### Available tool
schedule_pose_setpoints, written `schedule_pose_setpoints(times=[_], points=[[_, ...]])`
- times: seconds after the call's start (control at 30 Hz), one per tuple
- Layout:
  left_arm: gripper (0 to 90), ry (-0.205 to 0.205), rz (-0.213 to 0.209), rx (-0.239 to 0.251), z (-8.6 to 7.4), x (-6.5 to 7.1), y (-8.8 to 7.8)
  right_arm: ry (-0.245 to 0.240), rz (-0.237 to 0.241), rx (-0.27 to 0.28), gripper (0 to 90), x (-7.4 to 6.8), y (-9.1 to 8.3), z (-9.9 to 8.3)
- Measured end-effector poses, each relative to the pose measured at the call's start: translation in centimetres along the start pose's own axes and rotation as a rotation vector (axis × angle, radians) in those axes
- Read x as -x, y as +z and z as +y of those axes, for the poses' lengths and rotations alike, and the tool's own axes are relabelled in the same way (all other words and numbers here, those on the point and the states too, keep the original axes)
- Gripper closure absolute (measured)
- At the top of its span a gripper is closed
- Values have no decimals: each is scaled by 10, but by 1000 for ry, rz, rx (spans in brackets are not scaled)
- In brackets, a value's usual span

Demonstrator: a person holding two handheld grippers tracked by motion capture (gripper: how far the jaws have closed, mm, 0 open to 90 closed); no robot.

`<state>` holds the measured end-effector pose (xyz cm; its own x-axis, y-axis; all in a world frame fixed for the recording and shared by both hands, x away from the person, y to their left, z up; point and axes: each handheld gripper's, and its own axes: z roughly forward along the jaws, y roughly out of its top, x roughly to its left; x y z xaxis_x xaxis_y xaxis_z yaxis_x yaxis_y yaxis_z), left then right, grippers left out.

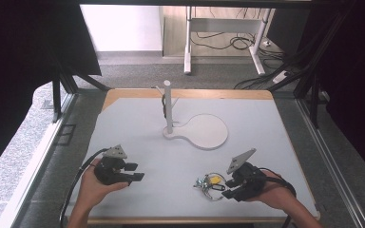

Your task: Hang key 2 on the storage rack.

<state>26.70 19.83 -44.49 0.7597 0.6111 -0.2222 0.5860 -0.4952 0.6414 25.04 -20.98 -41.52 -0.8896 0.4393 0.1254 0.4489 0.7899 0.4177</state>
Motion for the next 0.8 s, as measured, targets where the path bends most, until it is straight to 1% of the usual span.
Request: schedule_pose_setpoints(times=[0.1,0.13,0.23,0.27,0.3,0.33,0.4,0.43,0.5,0.6,0.63,0.67,0.73,0.77,0.8], points=[[506,-11,3,-1,-3,-1,0,-18,15,-31,613,-2,9,2],[505,-8,0,-4,-3,-2,-1,-27,27,-45,617,-3,15,4],[505,-6,-1,-4,-4,-1,-1,-40,32,-79,622,-3,24,6],[505,-6,-1,-4,-4,-1,-1,-40,32,-79,622,-3,24,6],[505,-7,-3,-1,-5,0,-1,-44,33,-90,623,-4,28,7],[505,-6,-3,-1,-5,0,-1,-59,31,-111,632,-3,33,10],[505,4,-4,-7,-5,0,-1,-63,32,-115,635,-2,35,11],[504,4,-4,-9,-5,0,0,-71,31,-122,645,-1,39,14],[503,3,-5,-10,-5,1,1,-71,31,-128,648,0,41,15],[502,8,-7,-15,-5,2,3,-94,34,-167,656,2,49,17],[502,14,-9,-21,-5,2,3,-100,37,-172,657,2,51,18],[501,16,-13,-22,-6,2,4,-114,37,-187,662,2,54,18],[501,17,-14,-22,-6,3,4,-116,39,-190,664,1,56,18],[500,15,-15,-18,-6,3,4,-133,37,-203,666,2,59,19],[500,15,-15,-18,-6,3,4,-133,37,-203,666,2,59,19]])
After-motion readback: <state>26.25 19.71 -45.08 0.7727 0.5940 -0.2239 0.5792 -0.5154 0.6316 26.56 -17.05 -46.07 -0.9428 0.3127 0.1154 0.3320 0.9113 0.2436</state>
